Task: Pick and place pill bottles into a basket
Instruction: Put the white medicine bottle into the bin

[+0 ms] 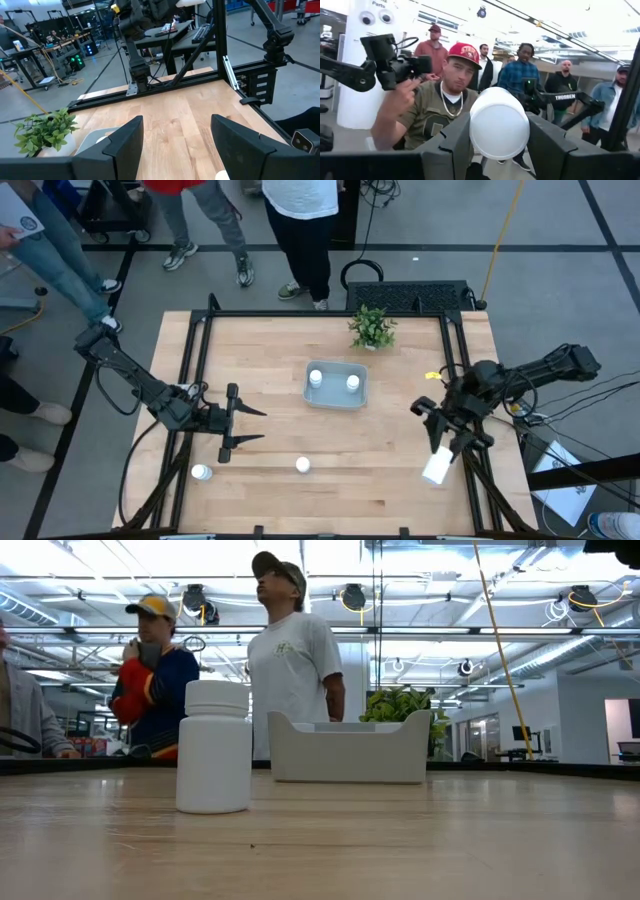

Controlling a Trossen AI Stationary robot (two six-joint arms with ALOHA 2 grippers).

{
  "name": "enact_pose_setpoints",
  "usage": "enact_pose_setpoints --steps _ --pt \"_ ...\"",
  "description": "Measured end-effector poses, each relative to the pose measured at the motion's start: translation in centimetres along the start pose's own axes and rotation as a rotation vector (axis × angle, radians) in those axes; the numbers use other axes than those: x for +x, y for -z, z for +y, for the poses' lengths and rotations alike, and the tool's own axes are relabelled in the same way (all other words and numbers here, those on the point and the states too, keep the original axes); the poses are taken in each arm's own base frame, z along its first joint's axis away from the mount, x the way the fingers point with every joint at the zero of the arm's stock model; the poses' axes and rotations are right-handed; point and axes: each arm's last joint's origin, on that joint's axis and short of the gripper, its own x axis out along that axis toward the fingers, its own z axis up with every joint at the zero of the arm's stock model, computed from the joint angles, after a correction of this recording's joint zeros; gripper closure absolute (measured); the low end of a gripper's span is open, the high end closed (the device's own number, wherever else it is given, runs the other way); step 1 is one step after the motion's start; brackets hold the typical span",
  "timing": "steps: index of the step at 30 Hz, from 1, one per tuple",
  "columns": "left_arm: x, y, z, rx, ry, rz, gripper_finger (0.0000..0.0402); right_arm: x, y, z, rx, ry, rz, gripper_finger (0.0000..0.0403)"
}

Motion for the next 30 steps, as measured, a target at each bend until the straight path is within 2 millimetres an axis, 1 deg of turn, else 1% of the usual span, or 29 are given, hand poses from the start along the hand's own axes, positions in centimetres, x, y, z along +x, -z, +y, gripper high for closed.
enact_pose_setpoints --steps 4,7,11,13,20,23,26,30 --pt "0.0 0.0 0.0 0.0 0.0 0.0 0.0163 0.1 0.4 -0.1 0.016 0.011 0.013 0.0252" --pt "0.0 0.0 0.0 0.001 0.0 0.0 0.0163 0.0 0.3 -0.4 0.01 0.087 0.006 0.0252" --pt "0.0 0.0 0.0 0.004 -0.001 0.0 0.0163 -0.3 0.6 -1.2 0.005 0.321 0.021 0.0252" --pt "0.0 0.0 0.0 0.007 -0.001 0.0 0.0163 -0.6 0.7 -1.7 -0.021 0.467 0.037 0.0252" --pt "0.0 0.0 0.0 0.008 -0.001 0.0 0.0163 -1.1 2.1 -3.0 -0.091 0.872 0.162 0.0252" --pt "0.0 0.0 0.0 0.012 -0.009 0.001 0.0163 -1.3 2.8 -3.5 -0.094 0.995 0.238 0.0252" --pt "0.0 0.1 0.1 0.017 -0.039 0.016 0.0163 -1.1 2.9 -4.2 -0.097 1.098 0.318 0.0252" --pt "0.0 0.3 0.2 0.013 -0.078 0.033 0.0163 -0.5 3.2 -5.3 -0.102 1.189 0.432 0.0252"
